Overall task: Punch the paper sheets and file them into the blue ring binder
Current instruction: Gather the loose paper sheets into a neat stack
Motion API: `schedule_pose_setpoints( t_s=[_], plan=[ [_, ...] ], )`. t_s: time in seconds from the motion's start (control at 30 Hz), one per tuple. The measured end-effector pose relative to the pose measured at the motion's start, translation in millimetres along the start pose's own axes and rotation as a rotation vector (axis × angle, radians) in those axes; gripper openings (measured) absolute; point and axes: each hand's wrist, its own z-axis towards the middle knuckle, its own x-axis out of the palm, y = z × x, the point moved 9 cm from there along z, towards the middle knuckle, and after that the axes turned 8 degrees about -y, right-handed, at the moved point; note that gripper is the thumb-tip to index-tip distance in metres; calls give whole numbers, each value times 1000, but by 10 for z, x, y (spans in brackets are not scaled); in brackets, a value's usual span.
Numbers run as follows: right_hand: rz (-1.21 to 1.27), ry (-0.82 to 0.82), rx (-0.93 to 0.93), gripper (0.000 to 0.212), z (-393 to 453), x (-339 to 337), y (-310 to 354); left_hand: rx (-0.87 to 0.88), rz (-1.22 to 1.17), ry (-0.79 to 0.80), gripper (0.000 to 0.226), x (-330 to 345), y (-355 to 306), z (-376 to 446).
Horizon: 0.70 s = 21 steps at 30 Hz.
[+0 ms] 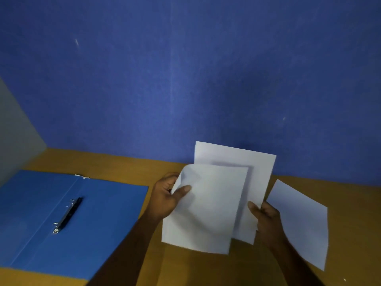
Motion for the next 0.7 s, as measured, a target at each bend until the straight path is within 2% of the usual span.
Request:
schedule_pose_setpoints(
  t_s=[0.1,0.23,0.37,0.43,0.47,0.6,0.63,0.7],
  plan=[
    [41,95,34,10,-49,208,72,-80,-59,-41,32,1,34,52],
    [132,220,158,21,-153,439,71,-223,-140,-112,19,-1,141,26],
    [134,224,251,25,-168,531,-51,-188,-89,-259,23,-104,102,-18],
    [159,228,268,44,-188,561,-55,-137,-72,-302,35,-137,44,-26],
    [176,236,235,48,-175,565,-21,-115,-97,-308,43,-136,9,-32],
    [172,244,-10,25,-226,570,299,-102,-245,-302,76,-50,-131,-79],
    [153,222,-44,25,-232,562,343,-90,-252,-305,78,-34,-139,-96],
    [149,158,-87,21,-214,527,382,-88,-243,-313,63,-21,-93,-118]
  ],
)
